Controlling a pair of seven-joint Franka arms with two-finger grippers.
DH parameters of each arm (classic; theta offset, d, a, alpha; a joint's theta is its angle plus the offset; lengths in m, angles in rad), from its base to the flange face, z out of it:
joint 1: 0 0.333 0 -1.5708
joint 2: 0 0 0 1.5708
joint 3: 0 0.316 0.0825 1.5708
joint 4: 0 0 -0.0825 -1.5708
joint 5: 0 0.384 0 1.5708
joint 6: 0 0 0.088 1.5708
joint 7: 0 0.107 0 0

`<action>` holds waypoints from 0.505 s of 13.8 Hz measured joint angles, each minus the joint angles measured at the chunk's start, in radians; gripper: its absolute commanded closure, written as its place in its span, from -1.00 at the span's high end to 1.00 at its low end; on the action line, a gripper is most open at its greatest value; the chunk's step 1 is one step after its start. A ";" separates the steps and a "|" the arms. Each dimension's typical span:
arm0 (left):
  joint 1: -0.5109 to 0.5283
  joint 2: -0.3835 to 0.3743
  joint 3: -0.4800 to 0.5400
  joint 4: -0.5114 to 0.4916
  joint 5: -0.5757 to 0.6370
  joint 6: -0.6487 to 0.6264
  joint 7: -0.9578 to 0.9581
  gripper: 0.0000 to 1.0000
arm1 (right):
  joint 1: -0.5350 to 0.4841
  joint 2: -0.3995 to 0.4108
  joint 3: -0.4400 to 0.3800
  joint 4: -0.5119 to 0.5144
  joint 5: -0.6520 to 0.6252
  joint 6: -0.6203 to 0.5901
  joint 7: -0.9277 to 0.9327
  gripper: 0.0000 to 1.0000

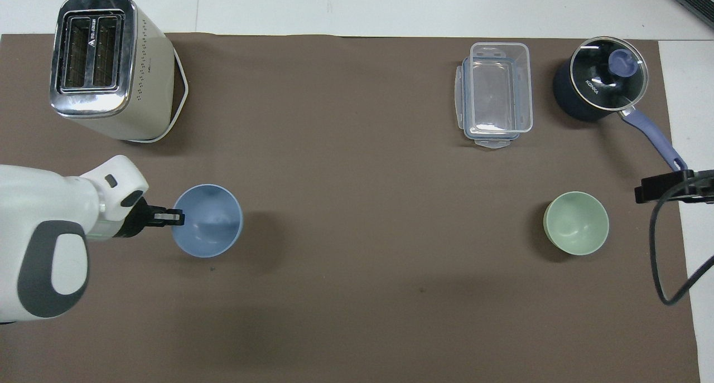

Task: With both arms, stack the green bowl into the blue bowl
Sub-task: 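Slide the blue bowl toward the table center with the left gripper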

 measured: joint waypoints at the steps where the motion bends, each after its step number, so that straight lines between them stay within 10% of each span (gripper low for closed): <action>1: -0.066 0.006 -0.001 -0.002 0.000 0.031 -0.081 -1.00 | 0.000 0.000 0.000 0.000 0.000 -0.004 0.000 1.00; 7: -0.373 0.110 -0.004 -0.005 0.000 0.230 -0.443 -1.00 | 0.000 0.000 0.000 -0.001 0.000 -0.004 0.000 1.00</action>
